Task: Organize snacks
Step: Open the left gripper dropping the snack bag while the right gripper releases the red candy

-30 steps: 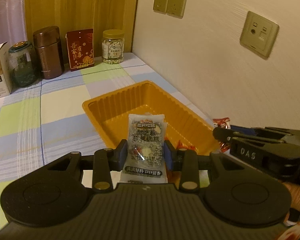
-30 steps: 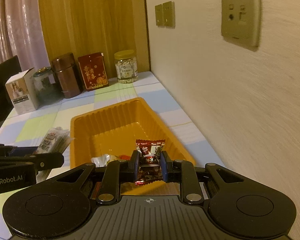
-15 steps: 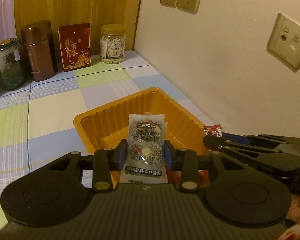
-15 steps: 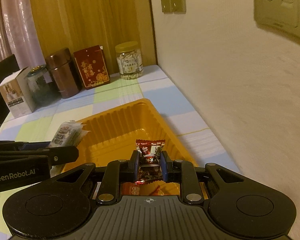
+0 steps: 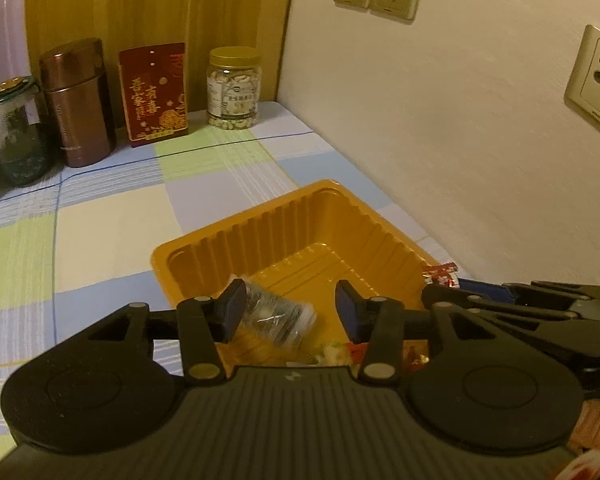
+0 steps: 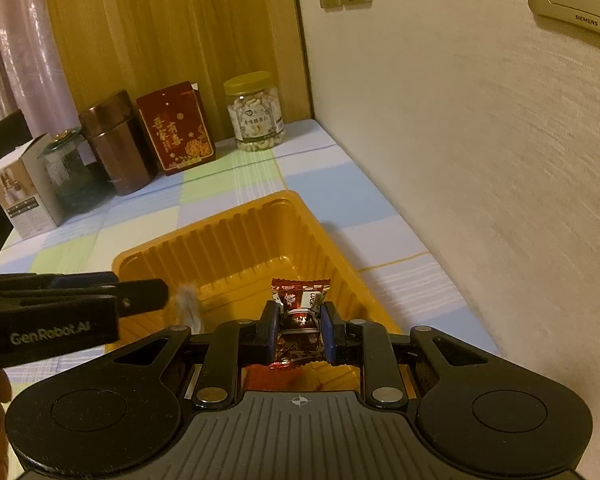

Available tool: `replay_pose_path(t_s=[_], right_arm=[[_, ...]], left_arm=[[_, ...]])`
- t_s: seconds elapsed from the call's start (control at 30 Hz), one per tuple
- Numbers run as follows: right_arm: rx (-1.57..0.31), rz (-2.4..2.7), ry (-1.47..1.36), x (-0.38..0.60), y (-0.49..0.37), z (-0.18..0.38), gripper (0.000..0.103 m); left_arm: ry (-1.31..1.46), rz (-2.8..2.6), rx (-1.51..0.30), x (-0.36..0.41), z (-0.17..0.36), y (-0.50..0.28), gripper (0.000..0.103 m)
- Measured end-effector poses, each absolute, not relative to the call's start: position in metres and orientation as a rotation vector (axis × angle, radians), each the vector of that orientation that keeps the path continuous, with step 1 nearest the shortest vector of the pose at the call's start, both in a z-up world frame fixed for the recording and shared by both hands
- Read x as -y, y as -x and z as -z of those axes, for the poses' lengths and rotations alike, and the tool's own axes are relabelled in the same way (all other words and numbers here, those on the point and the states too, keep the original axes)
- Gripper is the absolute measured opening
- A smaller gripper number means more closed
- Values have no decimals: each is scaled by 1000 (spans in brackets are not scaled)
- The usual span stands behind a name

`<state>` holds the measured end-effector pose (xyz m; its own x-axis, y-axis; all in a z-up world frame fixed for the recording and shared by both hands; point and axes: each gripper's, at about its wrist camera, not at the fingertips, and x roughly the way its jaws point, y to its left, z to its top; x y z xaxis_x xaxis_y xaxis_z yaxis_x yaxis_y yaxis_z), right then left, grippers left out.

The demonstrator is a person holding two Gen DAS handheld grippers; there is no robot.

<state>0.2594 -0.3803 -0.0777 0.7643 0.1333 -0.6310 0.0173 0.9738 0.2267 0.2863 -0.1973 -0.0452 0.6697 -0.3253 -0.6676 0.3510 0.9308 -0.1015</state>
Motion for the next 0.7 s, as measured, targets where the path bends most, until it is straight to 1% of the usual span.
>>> replay_pose_path(t_s=[0.5,0.6,0.67,0.7], right_arm=[[-686,-126,-232,364,-273,71,23],[-673,-140,-246,363,-278,69,23],[-666,-167,-275,364,-283,69,23],[-662,-174,-298,365,-285,69,27]], left_arm=[[-35,348,-731,176,41,-276,45],[-32,341,-730,173,41,-277,46],[-32,335,-731,170,42,-276,49],[-35,329,-730,168,42,-275,49]])
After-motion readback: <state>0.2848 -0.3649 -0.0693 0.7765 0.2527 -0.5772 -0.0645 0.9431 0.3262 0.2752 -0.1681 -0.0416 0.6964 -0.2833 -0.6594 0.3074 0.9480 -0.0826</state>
